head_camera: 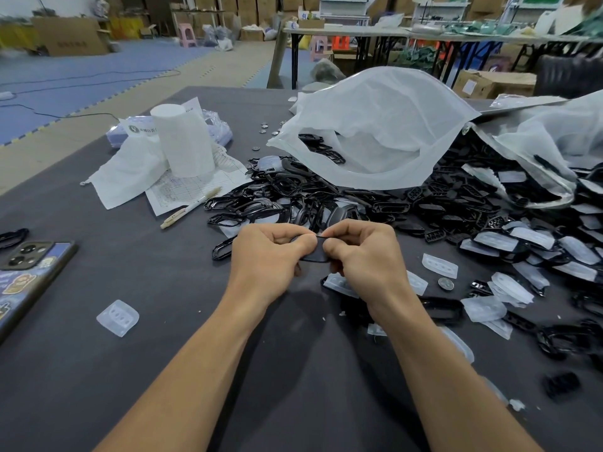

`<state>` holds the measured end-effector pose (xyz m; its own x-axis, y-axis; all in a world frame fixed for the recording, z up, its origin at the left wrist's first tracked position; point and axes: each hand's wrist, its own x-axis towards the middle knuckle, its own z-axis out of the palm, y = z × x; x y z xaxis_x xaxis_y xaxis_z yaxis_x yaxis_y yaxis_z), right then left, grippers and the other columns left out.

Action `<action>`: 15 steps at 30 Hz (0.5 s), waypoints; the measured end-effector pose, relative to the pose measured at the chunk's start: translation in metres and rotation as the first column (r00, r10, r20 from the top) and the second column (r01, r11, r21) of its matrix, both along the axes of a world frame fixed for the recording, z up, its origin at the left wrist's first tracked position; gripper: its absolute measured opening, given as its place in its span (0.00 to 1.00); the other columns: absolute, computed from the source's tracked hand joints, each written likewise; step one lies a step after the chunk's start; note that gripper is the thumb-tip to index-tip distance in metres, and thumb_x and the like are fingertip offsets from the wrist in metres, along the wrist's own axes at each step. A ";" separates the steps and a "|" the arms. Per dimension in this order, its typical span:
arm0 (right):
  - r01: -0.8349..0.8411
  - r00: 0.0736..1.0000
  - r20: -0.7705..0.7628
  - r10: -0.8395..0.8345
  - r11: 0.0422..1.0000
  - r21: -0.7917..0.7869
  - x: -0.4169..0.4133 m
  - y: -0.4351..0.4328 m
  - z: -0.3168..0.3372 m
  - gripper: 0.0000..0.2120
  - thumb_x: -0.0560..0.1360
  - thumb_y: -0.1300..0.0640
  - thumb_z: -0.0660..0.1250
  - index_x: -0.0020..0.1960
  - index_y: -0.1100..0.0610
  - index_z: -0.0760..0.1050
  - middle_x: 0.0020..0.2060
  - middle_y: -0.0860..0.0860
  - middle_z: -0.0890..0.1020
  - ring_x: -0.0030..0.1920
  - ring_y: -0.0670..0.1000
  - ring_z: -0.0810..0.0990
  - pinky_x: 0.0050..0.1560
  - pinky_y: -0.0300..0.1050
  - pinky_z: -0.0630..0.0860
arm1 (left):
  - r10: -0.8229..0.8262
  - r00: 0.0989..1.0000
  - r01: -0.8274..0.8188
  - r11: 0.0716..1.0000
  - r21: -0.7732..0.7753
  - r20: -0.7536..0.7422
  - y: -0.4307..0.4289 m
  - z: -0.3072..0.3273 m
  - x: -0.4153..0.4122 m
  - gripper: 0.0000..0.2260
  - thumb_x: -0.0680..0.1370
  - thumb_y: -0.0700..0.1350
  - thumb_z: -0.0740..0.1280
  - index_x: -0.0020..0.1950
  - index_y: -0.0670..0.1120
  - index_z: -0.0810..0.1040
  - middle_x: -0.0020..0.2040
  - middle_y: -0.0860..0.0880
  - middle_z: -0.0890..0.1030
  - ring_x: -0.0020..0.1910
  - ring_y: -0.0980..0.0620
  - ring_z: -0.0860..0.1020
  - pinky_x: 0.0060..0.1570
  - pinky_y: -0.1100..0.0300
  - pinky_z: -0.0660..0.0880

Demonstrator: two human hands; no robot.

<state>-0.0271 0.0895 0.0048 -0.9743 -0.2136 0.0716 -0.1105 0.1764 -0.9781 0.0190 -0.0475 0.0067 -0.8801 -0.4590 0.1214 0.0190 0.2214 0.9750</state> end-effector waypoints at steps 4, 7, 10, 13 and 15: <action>-0.001 0.998 -0.055 0.004 0.999 0.053 0.000 0.001 0.002 0.15 0.75 0.67 0.67 0.38 0.51 0.84 0.26 0.49 0.81 0.27 0.48 0.77 0.30 0.41 0.73 | 0.030 1.000 -0.030 1.000 -0.001 -0.004 0.000 -0.001 -0.002 0.13 0.73 0.39 0.77 0.35 0.58 0.88 0.24 0.53 0.79 0.22 0.56 0.69 0.26 0.67 0.68; -0.006 0.992 -0.122 0.019 0.995 0.103 0.003 0.000 0.001 0.08 0.73 0.60 0.72 0.38 0.50 0.84 0.28 0.47 0.83 0.29 0.46 0.78 0.36 0.46 0.78 | 0.036 0.999 -0.036 0.999 -0.019 -0.014 0.000 -0.002 -0.003 0.13 0.73 0.38 0.77 0.34 0.56 0.87 0.25 0.55 0.80 0.22 0.58 0.70 0.27 0.66 0.68; -0.013 0.994 -0.107 0.025 0.994 0.107 0.004 -0.001 0.001 0.08 0.73 0.63 0.73 0.39 0.51 0.83 0.30 0.47 0.84 0.29 0.47 0.78 0.36 0.45 0.78 | 0.036 0.999 -0.036 0.999 0.003 -0.019 -0.002 -0.003 -0.004 0.15 0.73 0.38 0.77 0.33 0.58 0.87 0.26 0.54 0.81 0.23 0.56 0.69 0.27 0.65 0.68; -0.047 0.999 0.006 0.047 0.999 -0.004 0.001 0.002 0.003 0.12 0.75 0.70 0.68 0.42 0.55 0.84 0.29 0.51 0.82 0.27 0.49 0.77 0.32 0.43 0.74 | 0.025 0.999 -0.025 0.999 0.023 -0.030 -0.003 -0.004 -0.005 0.17 0.73 0.38 0.76 0.33 0.60 0.87 0.24 0.50 0.78 0.21 0.56 0.69 0.26 0.67 0.68; -0.061 0.998 0.018 0.061 0.998 -0.014 0.001 0.003 0.004 0.12 0.75 0.69 0.68 0.43 0.54 0.85 0.29 0.51 0.81 0.28 0.49 0.77 0.34 0.45 0.75 | 0.025 0.999 -0.024 0.999 0.028 -0.033 -0.003 -0.005 -0.006 0.16 0.74 0.39 0.76 0.35 0.60 0.88 0.25 0.44 0.79 0.21 0.55 0.70 0.27 0.66 0.69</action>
